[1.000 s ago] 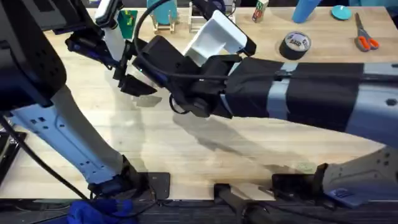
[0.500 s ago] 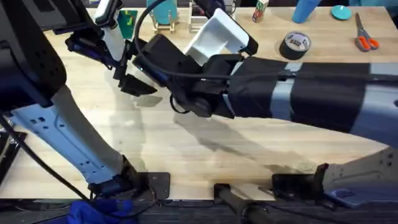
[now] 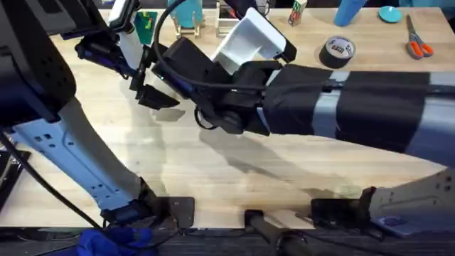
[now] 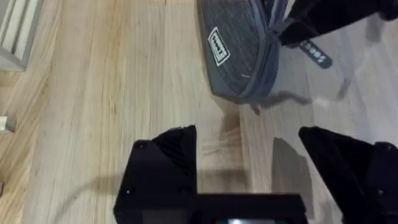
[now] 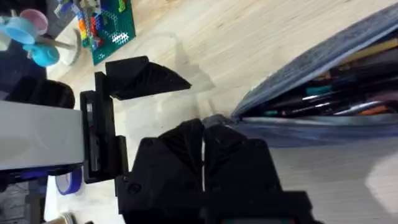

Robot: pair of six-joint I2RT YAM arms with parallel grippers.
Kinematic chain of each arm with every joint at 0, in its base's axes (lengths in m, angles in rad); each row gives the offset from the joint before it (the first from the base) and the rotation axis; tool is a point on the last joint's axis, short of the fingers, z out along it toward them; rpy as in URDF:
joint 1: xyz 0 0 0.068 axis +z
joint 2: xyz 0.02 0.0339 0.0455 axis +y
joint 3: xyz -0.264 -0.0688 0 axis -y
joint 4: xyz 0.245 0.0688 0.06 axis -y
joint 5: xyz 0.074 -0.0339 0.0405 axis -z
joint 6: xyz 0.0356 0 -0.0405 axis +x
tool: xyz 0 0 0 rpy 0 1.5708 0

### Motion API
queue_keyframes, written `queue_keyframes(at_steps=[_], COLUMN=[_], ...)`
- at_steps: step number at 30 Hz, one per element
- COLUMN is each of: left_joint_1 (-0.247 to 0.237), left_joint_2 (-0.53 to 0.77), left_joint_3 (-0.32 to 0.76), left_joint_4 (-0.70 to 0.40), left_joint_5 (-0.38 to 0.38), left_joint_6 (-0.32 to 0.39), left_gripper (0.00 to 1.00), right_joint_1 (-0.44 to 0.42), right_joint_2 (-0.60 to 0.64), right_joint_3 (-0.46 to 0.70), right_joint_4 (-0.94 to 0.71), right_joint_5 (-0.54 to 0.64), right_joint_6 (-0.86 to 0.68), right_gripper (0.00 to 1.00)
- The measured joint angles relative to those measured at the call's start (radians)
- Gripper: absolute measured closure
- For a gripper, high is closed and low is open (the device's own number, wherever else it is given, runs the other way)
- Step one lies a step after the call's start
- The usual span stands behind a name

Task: Unzip the bag, pick up the pens from the table one at a time and place them inside, then zip the bag closed.

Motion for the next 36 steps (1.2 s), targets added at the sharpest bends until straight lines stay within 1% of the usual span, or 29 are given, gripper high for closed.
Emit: queue_keyframes(at_steps=[5, 9, 10, 14, 20, 23, 30, 36], left_joint_1=[0.000, -0.007, -0.021, -0.038, -0.043, -0.052, -0.100, -0.126], left_joint_2=[0.000, 0.000, 0.000, 0.000, 0.000, 0.000, 0.000, 0.000], left_joint_3=[0.000, 0.000, 0.000, -0.001, -0.003, -0.026, -0.099, -0.139], left_joint_4=[-0.003, 0.003, 0.004, 0.004, 0.006, 0.023, 0.067, 0.104], left_joint_5=[0.003, 0.031, 0.057, 0.106, 0.167, 0.184, 0.225, 0.255], left_joint_6=[0.000, 0.000, 0.000, 0.000, 0.000, 0.000, 0.000, 0.000], left_gripper=[0.005, 0.006, 0.005, 0.006, 0.005, 0.006, 0.005, 0.006], right_joint_1=[0.000, 0.000, 0.000, 0.000, 0.000, 0.000, 0.000, 0.000], right_joint_2=[0.000, 0.000, 0.000, 0.000, 0.000, 0.000, 0.000, 0.000], right_joint_3=[0.000, 0.000, 0.000, 0.000, 0.000, 0.000, 0.000, 0.000], right_joint_4=[0.000, 0.000, 0.000, 0.000, 0.000, 0.000, 0.000, 0.001], right_joint_5=[0.001, 0.002, 0.002, 0.002, 0.002, 0.002, 0.002, 0.002], right_joint_6=[0.000, 0.000, 0.000, -0.003, -0.008, -0.008, -0.008, -0.015], right_gripper=[0.970, 0.970, 0.970, 0.970, 0.970, 0.970, 0.970, 0.970])
